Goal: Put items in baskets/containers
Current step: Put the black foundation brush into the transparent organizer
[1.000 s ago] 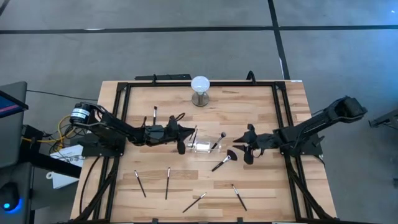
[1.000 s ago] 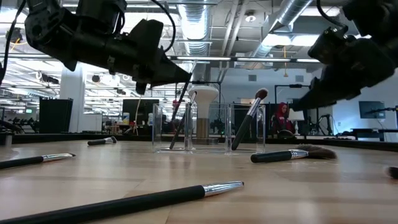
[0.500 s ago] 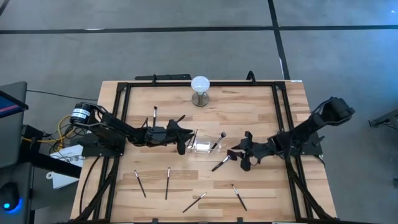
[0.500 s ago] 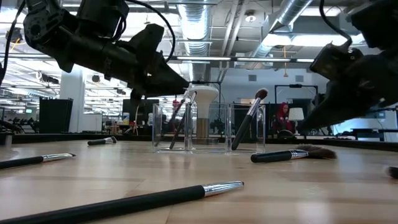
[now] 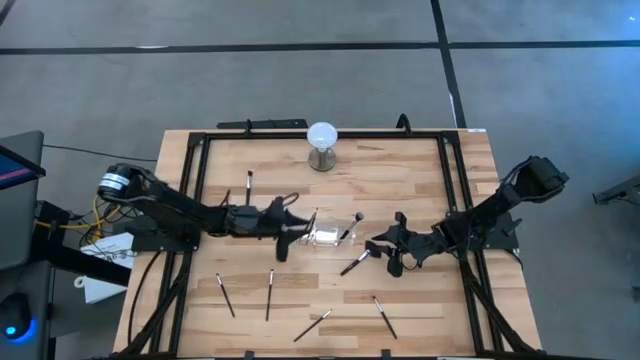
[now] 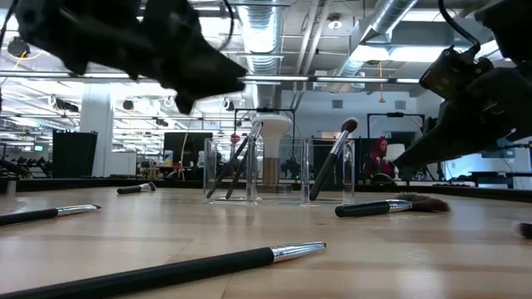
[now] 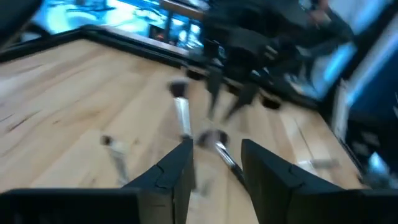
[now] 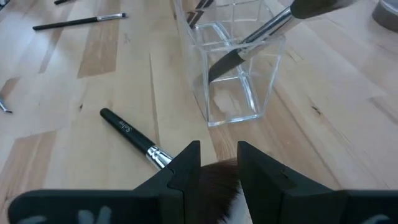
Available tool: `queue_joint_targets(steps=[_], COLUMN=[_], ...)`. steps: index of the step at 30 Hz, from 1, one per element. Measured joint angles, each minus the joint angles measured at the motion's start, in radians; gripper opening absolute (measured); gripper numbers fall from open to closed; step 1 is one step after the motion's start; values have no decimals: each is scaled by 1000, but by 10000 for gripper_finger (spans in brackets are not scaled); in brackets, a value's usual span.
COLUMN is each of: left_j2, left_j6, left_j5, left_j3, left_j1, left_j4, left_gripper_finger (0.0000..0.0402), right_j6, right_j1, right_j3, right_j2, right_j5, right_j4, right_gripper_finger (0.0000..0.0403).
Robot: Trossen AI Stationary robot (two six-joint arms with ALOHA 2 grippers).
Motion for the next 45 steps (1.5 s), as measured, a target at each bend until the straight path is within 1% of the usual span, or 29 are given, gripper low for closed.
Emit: queue_joint_targets(steps=[2, 4, 6, 8, 9, 10, 11, 12, 13, 16, 19, 22, 25, 28, 31, 33, 36, 41, 45], left_j2=[-53, -109, -168, -226, -256, -287, -318, -345, -368, -406, -401, -372, -329, -274, -201, -147, -79, -12, 46], left_j6=[21, 27, 57, 67, 46, 15, -23, -65, -101, -150, -170, -193, -194, -193, -190, -190, -194, -212, -222], left_j5=[-55, -169, -324, -515, -610, -680, -712, -707, -668, -496, -350, -247, -169, -52, 39, 70, 72, 68, 32], left_j3=[0, 0, 0, 8, 16, 25, 35, 46, 57, 86, 117, 157, 170, 172, 172, 178, 200, 221, 221], left_j1=[-49, -102, -155, -193, -193, -180, -152, -114, -66, 108, 280, 417, 527, 624, 711, 756, 798, 807, 807], left_j4=[-62, -120, -185, -300, -386, -482, -580, -670, -747, -910, -1071, -1234, -1286, -1281, -1281, -1282, -1285, -1286, -1306], left_gripper_finger=[132, 132, 132, 132, 132, 132, 132, 133, 136, 148, 161, 170, 176, 180, 181, 182, 182, 182, 182], right_j6=[-3, -8, -13, -20, -21, -21, -21, -21, -22, -52, -105, -153, -205, -253, -296, -327, -376, -419, -422], right_j1=[8, 17, 23, 26, 25, 23, 22, 23, 26, 40, 50, 47, 47, 47, 47, 47, 47, 47, 47], right_j3=[0, 0, 0, 0, 0, 0, 2, 5, 9, 23, 39, 51, 57, 58, 58, 58, 58, 58, 58], right_j2=[0, 0, 0, -1, -3, -8, -14, -20, -27, -46, -64, -87, -110, -132, -153, -166, -178, -183, -183], right_j5=[7, 24, 38, 47, 47, 47, 47, 47, 47, 46, 45, 44, 44, 43, 43, 43, 43, 47, 47], right_j4=[0, 0, 0, 0, 0, 0, 0, -1, -1, -1, -1, -1, -1, -4, -19, -33, -43, -51, -63], right_gripper_finger=[95, 95, 95, 95, 95, 95, 95, 95, 95, 95, 95, 95, 95, 95, 95, 95, 95, 95, 95])
